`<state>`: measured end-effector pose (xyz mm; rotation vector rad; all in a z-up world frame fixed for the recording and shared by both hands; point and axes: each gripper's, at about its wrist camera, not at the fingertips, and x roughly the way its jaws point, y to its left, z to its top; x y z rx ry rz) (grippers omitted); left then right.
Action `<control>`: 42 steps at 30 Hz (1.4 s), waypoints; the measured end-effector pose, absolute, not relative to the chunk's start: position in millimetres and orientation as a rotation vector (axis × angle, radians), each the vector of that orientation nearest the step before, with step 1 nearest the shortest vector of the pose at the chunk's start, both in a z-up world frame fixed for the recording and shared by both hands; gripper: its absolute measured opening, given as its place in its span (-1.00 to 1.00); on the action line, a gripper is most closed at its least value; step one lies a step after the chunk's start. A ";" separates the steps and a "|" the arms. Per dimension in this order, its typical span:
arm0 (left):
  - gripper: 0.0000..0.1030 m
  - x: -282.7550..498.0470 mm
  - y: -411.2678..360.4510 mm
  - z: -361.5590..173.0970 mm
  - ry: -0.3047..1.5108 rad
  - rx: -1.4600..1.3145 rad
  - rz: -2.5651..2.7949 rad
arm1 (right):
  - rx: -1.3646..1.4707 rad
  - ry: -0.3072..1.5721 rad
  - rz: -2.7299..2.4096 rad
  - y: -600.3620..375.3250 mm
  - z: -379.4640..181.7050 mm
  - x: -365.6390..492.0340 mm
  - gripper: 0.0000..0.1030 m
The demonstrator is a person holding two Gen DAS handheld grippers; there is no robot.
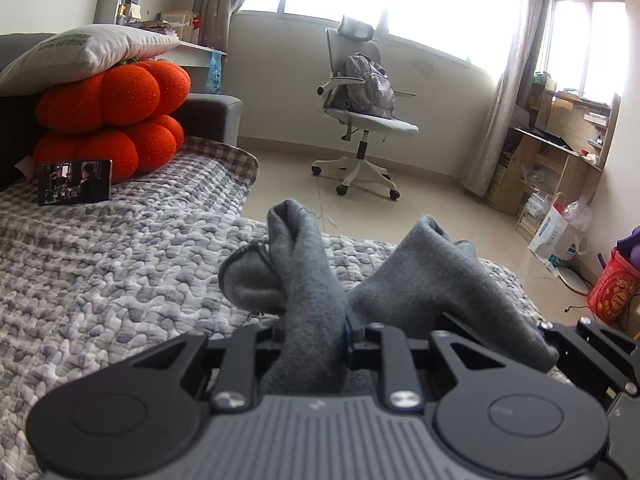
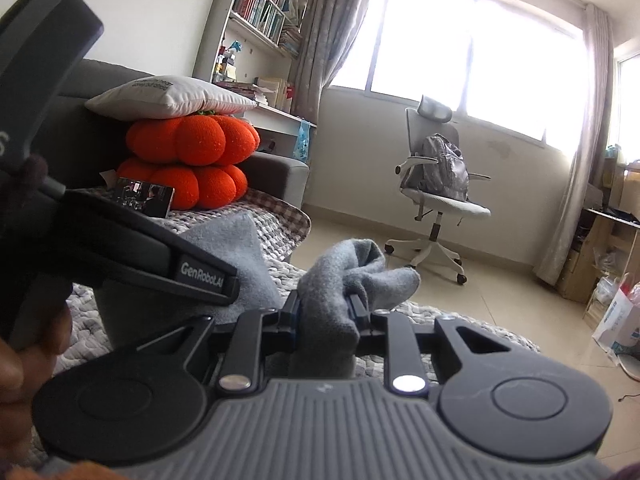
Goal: Fold clothes
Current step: 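Close both grippers on the folded sweatshirt and lift it off the bed, then carry the sweatshirt with both grippers onto the stack of folded clothes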
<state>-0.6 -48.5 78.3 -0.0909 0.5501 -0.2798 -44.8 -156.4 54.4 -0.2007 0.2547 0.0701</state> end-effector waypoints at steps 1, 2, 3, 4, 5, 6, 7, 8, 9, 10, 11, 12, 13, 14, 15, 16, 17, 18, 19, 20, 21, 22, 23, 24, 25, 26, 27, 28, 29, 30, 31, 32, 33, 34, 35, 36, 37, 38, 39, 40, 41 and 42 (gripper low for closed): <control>-0.56 -0.6 -48.2 78.0 0.551 -0.089 -0.276 | -0.200 0.258 0.068 -155.8 54.1 -44.8 -0.50; -0.56 0.2 -47.8 78.0 0.554 -0.089 -0.271 | -0.201 0.262 0.066 -155.0 53.6 -45.1 -0.50; -0.56 1.0 -47.3 78.2 0.557 -0.089 -0.268 | -0.201 0.264 0.064 -154.3 53.4 -44.2 -0.50; -0.56 1.5 -46.8 78.1 0.559 -0.089 -0.265 | -0.201 0.265 0.063 -153.6 53.3 -43.0 -0.51; -0.56 1.9 -46.2 78.0 0.561 -0.089 -0.262 | -0.201 0.267 0.061 -152.9 53.2 -41.7 -0.51; -0.56 2.2 -45.8 77.9 0.562 -0.088 -0.259 | -0.202 0.268 0.058 -152.4 53.2 -40.7 -0.51; -0.56 2.2 -45.5 77.9 0.562 -0.086 -0.258 | -0.202 0.269 0.055 -152.4 53.3 -39.9 -0.51; -0.56 1.8 -45.6 78.1 0.562 -0.081 -0.256 | -0.201 0.270 0.053 -152.4 53.3 -39.1 -0.51; -0.56 1.5 -44.9 79.0 0.560 -0.077 -0.254 | -0.200 0.271 0.051 -152.5 53.3 -38.5 -0.51; -0.56 1.2 -42.4 81.4 0.556 -0.077 -0.249 | -0.199 0.272 0.049 -152.6 53.4 -38.0 -0.51; -0.56 1.0 -40.0 83.7 0.552 -0.076 -0.245 | -0.198 0.272 0.048 -152.5 53.6 -37.6 -0.51; -0.56 0.8 -37.5 86.1 0.547 -0.076 -0.241 | -0.196 0.272 0.048 -152.3 54.3 -37.0 -0.51; -0.56 0.5 -35.1 88.5 0.543 -0.075 -0.236 | -0.194 0.272 0.048 -152.0 55.1 -36.4 -0.51; -0.56 0.3 -32.6 90.9 0.539 -0.075 -0.232 | -0.190 0.270 0.050 -151.8 56.5 -35.7 -0.51; -0.56 0.1 -30.2 93.3 0.534 -0.075 -0.227 | -0.185 0.268 0.052 -151.6 58.1 -34.9 -0.51; -0.56 -0.2 -27.7 95.6 0.530 -0.074 -0.223 | -0.181 0.266 0.054 -150.9 59.1 -35.4 -0.51; -0.56 -0.4 -25.3 98.0 0.525 -0.074 -0.218 | -0.176 0.263 0.057 -149.7 60.7 -35.5 -0.51; -0.56 -0.6 -22.8 100.4 0.521 -0.073 -0.214 | -0.172 0.259 0.062 -148.1 63.2 -35.4 -0.51; -0.56 -0.9 -20.4 102.8 0.517 -0.073 -0.210 | -0.172 0.254 0.066 -146.1 65.4 -35.0 -0.51; -0.56 -1.1 -17.9 105.2 0.512 -0.073 -0.205 | -0.173 0.249 0.071 -143.3 67.8 -34.6 -0.51; -0.56 -1.3 -15.5 107.5 0.508 -0.072 -0.201 | -0.174 0.245 0.076 -140.2 70.3 -34.2 -0.51; -0.56 -1.6 -13.1 109.9 0.504 -0.072 -0.196 | -0.174 0.240 0.081 -137.1 72.8 -33.8 -0.51; -0.56 -2.0 -9.4 112.3 0.499 -0.073 -0.192 | -0.175 0.235 0.086 -134.1 75.3 -33.5 -0.51; -0.56 -2.8 -3.1 114.9 0.494 -0.077 -0.186 | -0.177 0.232 0.093 -130.4 77.8 -33.0 -0.51; -0.56 -3.7 3.1 117.4 0.489 -0.082 -0.181 | -0.179 0.230 0.100 -125.9 80.2 -32.2 -0.51; -0.56 -4.5 9.4 119.9 0.484 -0.086 -0.176 | -0.181 0.228 0.108 -121.4 82.5 -31.5 -0.51; -0.56 -5.1 16.6 122.3 0.480 -0.091 -0.169 | -0.183 0.226 0.120 -116.0 84.8 -30.0 -0.51; -0.56 -4.9 25.8 124.3 0.476 -0.098 -0.161 | -0.185 0.225 0.132 -110.5 87.2 -28.3 -0.51; -0.56 -4.7 35.0 126.4 0.471 -0.105 -0.153 | -0.184 0.223 0.146 -104.9 89.7 -25.5 -0.51; -0.56 -4.5 45.0 128.6 0.467 -0.113 -0.143 | -0.178 0.222 0.166 -97.9 92.6 -22.1 -0.51; -0.56 -3.8 57.9 131.4 0.460 -0.123 -0.129 | -0.171 0.222 0.188 -90.4 95.7 -18.7 -0.51; -0.56 -3.0 73.1 134.7 0.451 -0.135 -0.112 | -0.162 0.221 0.211 -82.3 99.0 -14.7 -0.51; -0.56 -2.1 87.4 138.1 0.440 -0.144 -0.096 | -0.154 0.217 0.237 -72.0 103.3 -9.7 -0.51; -0.56 -1.5 102.7 141.8 0.429 -0.153 -0.077 | -0.147 0.213 0.265 -61.2 107.9 -4.5 -0.52; -0.56 -1.0 120.3 146.1 0.416 -0.165 -0.052 | -0.145 0.206 0.291 -48.8 112.2 1.0 -0.52; -0.56 -0.4 137.7 150.4 0.404 -0.177 -0.027 | -0.146 0.199 0.317 -35.8 116.5 6.6 -0.52; -0.56 0.6 155.5 154.5 0.393 -0.187 -0.002 | -0.147 0.192 0.343 -22.8 120.8 12.2 -0.52; -0.56 1.5 174.0 158.5 0.382 -0.198 0.025 | -0.148 0.186 0.368 -9.7 124.0 17.7 -0.52; -0.56 2.3 191.9 162.5 0.372 -0.208 0.052 | -0.148 0.184 0.394 4.3 126.9 24.0 -0.52; -0.56 2.8 208.1 166.3 0.361 -0.212 0.080 | -0.148 0.182 0.420 18.5 129.7 30.6 -0.53; -0.56 3.1 223.7 169.9 0.349 -0.211 0.108 | -0.149 0.182 0.447 33.1 132.2 36.4 -0.53; -0.56 3.3 238.9 173.6 0.337 -0.210 0.136 | -0.150 0.182 0.474 47.8 134.6 42.0 -0.53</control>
